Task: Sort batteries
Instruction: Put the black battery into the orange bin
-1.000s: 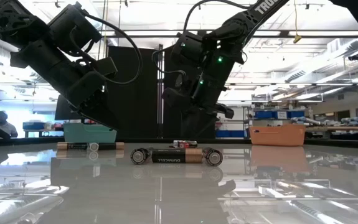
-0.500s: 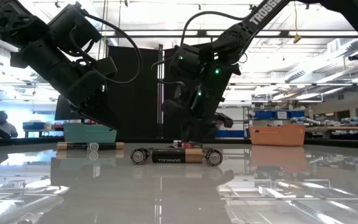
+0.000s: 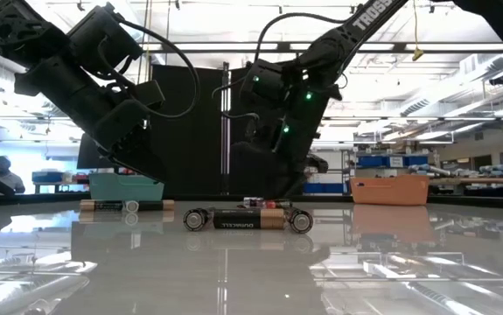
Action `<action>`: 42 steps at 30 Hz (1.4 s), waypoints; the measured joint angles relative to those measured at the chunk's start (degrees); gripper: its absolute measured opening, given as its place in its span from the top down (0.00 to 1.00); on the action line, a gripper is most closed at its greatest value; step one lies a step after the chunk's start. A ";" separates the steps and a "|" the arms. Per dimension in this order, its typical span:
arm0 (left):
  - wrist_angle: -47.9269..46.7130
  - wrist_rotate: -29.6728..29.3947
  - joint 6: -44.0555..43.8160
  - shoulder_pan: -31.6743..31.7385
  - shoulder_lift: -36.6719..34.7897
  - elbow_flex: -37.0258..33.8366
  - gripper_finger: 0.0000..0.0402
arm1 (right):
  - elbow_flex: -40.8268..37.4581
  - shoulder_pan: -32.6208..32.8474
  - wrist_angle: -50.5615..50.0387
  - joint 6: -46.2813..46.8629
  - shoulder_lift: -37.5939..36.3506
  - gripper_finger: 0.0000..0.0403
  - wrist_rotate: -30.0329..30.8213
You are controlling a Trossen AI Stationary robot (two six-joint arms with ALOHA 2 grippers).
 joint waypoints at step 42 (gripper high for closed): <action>0.44 -0.02 1.36 -0.02 -0.02 0.00 0.70 | -23.21 -31.39 -6.92 -20.35 -22.08 0.85 7.40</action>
